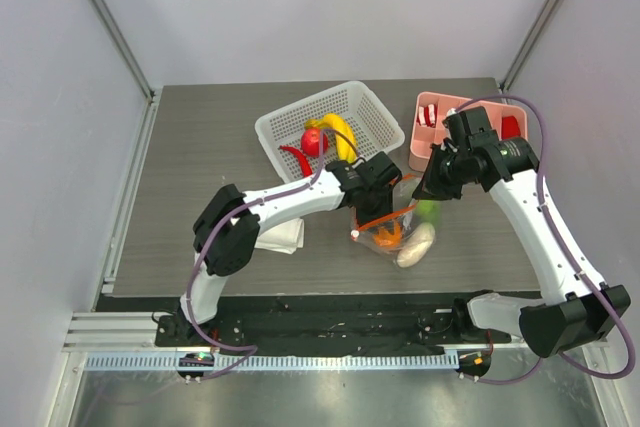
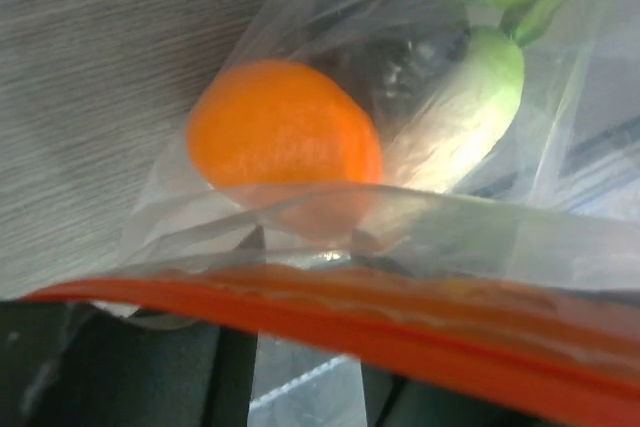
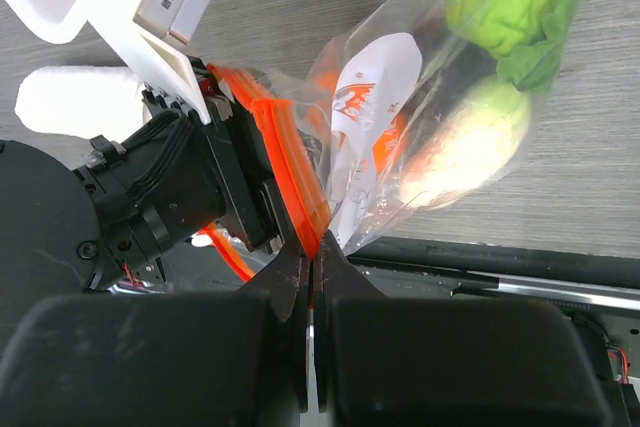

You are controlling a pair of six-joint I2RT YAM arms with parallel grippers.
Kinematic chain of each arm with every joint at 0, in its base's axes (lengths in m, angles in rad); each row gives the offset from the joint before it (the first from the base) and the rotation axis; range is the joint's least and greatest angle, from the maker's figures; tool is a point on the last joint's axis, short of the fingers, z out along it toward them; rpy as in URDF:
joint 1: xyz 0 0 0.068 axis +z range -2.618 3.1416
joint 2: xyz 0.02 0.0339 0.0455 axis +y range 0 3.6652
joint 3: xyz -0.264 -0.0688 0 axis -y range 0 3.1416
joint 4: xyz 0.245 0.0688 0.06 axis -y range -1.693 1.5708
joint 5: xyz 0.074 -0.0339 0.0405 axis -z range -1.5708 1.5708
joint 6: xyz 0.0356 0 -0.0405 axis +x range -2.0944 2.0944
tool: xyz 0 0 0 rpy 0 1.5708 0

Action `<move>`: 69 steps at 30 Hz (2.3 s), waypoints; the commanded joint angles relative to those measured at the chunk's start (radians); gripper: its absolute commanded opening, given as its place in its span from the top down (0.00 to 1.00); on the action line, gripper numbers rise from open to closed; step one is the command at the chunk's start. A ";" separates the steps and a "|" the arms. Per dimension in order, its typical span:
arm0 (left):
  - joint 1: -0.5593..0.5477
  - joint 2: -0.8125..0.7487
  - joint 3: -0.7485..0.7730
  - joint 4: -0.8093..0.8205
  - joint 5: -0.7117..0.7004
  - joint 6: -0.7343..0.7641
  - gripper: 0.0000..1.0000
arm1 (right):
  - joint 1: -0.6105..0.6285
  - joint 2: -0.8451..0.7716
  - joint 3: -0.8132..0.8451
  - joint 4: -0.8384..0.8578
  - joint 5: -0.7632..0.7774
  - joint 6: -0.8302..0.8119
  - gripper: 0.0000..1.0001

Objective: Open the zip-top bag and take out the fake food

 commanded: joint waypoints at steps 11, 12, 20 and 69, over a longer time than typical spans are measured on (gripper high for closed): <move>-0.001 -0.072 -0.054 0.016 -0.150 -0.284 0.43 | 0.014 -0.010 0.023 0.030 0.001 0.032 0.99; -0.001 -0.072 -0.060 0.030 -0.159 -0.303 0.42 | 0.012 -0.010 0.020 0.030 0.001 0.031 0.99; -0.003 0.000 -0.020 0.031 -0.159 -0.424 0.40 | 0.015 -0.012 0.010 0.036 0.002 0.032 0.99; 0.014 -0.314 -0.327 0.642 0.139 0.160 1.00 | -0.026 -0.019 0.012 0.030 0.117 -0.074 0.99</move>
